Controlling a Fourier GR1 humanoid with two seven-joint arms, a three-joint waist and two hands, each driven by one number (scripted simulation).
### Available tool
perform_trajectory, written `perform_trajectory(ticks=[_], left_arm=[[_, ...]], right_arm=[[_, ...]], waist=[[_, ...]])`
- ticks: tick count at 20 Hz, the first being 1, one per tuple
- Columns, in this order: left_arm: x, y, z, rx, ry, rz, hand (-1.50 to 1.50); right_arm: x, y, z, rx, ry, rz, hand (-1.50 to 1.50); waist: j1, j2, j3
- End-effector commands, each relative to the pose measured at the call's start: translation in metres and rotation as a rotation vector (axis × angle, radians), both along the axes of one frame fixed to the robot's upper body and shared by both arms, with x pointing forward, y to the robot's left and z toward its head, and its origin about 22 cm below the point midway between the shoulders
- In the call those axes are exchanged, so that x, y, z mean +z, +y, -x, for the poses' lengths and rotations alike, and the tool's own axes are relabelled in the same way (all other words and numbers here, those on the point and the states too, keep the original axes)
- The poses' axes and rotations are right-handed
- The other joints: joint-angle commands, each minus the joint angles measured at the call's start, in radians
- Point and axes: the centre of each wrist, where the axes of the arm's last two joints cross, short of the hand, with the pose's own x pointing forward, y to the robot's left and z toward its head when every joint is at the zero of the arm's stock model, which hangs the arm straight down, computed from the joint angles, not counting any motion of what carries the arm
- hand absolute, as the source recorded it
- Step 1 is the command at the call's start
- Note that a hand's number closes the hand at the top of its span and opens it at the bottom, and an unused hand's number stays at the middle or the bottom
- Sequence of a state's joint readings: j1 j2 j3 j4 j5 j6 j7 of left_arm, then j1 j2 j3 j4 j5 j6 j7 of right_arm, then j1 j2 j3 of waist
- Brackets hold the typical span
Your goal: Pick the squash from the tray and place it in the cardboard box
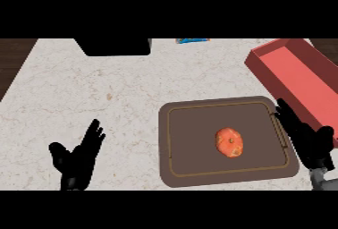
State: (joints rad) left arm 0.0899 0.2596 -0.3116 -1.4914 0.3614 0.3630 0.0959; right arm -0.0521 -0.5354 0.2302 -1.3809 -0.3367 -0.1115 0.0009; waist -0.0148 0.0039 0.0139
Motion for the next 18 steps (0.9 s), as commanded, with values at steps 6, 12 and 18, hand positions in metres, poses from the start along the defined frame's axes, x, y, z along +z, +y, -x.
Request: perform_trajectory(ticks=[6,12,18], left_arm=[[0.088,0.021,-0.06,-0.322,-0.488,-0.392,0.0],[0.108,0.029,-0.075,-0.446,-0.553,-0.413,0.0],[0.097,0.038,-0.075,-0.457,-0.561,-0.416,0.0]], right_arm=[[0.161,0.025,-0.06,0.416,-0.663,-0.109,-1.5],[0.155,-0.044,-0.059,0.6,-0.679,0.2,-1.5],[0.164,-0.049,-0.07,0.773,-0.823,0.465,-1.5]], waist=[[0.003,-0.033,-0.009],[0.015,0.003,-0.011],[0.035,0.003,-0.013]])
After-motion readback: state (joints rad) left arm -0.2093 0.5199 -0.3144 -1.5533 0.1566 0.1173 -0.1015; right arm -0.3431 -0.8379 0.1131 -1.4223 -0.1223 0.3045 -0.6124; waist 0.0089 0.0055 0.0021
